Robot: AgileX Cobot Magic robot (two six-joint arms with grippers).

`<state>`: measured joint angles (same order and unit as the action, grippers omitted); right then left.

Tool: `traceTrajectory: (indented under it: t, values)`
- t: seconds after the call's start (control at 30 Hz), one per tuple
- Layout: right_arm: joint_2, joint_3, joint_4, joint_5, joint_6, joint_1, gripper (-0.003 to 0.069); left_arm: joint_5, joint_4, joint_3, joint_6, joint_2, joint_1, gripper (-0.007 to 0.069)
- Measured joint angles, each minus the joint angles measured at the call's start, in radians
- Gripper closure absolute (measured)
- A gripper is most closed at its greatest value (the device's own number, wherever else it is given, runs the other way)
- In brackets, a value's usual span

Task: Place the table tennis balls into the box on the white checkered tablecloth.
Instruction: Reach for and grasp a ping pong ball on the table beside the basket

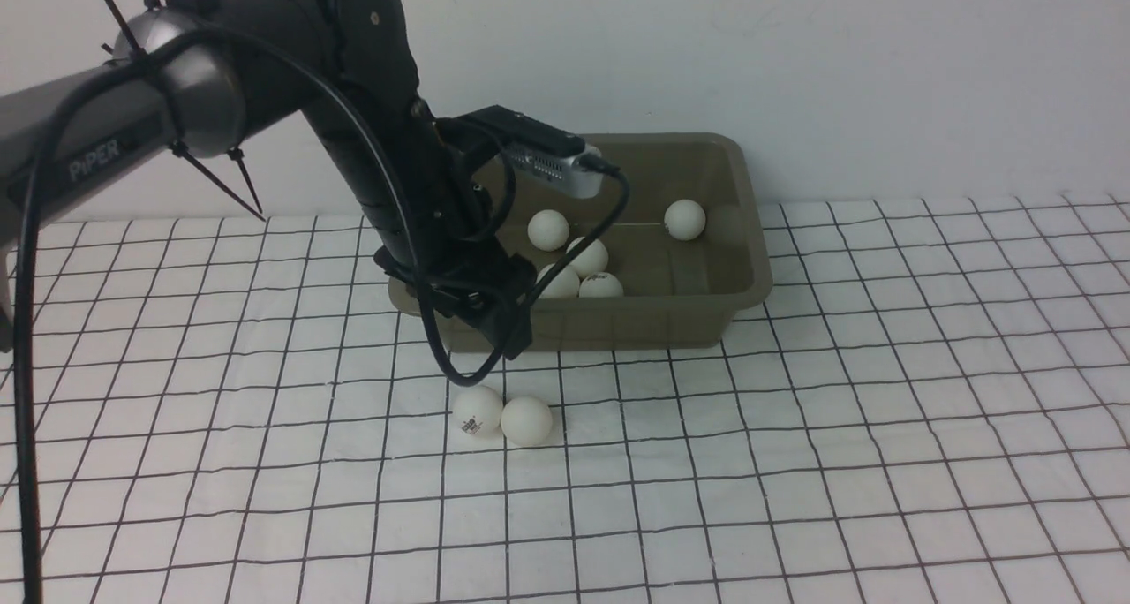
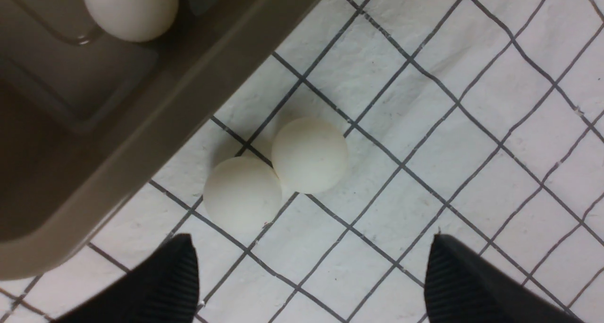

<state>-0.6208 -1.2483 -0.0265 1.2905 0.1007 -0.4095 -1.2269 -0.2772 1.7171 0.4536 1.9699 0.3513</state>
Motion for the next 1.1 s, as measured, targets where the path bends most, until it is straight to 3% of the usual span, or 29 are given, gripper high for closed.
traceTrajectory:
  t: [0.17, 0.53, 1.1]
  values:
    - [0.0, 0.0, 0.0, 0.0, 0.0, 0.0, 0.0676, 0.002, 0.03, -0.02, -0.023, -0.001, 0.0, 0.0047]
    - [0.0, 0.0, 0.0, 0.0, 0.0, 0.0, 0.0676, 0.01, 0.075, -0.287, 0.008, -0.053, 0.0, 0.0068]
    - [0.0, 0.0, 0.005, 0.0, 0.0, 0.0, 0.0676, 0.3, 0.027, -0.288, 0.101, -0.055, 0.0, 0.0104]
